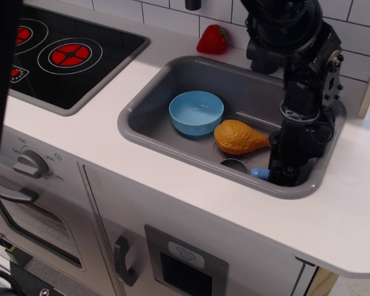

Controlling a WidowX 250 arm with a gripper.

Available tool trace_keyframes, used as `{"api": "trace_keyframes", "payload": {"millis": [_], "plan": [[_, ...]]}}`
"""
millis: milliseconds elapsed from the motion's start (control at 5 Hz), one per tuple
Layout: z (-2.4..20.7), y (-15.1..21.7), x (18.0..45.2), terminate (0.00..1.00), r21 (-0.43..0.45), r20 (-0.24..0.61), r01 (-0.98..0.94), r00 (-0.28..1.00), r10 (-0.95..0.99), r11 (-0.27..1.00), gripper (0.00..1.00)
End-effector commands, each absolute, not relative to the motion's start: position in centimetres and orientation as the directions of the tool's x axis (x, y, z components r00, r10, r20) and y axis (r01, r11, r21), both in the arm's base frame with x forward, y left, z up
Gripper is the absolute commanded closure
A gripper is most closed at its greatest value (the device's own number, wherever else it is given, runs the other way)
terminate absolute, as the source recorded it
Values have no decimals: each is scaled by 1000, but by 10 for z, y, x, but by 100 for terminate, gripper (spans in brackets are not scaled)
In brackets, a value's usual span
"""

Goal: Put spoon in bowl sink

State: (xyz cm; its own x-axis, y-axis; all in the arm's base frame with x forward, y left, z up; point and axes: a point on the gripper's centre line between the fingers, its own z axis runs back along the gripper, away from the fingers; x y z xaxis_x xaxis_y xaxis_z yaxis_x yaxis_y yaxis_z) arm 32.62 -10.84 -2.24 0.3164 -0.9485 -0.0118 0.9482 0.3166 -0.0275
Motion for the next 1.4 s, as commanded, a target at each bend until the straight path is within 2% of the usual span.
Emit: {"api": "trace_keyframes", "payload": {"millis": [0, 200, 600, 800, 1200], "plan": [[-5, -104, 317, 0, -2, 2, 936, 351, -936, 351, 100], [11, -97, 316, 0, 56, 13, 913, 403, -915, 403, 100], [54, -74, 331, 0, 132, 119, 851, 496, -860, 509, 100], [66, -50, 350, 0, 146, 160, 802, 558, -814, 579, 100], [69, 4, 374, 0, 167, 197, 718, 647, -736, 676, 100]]}}
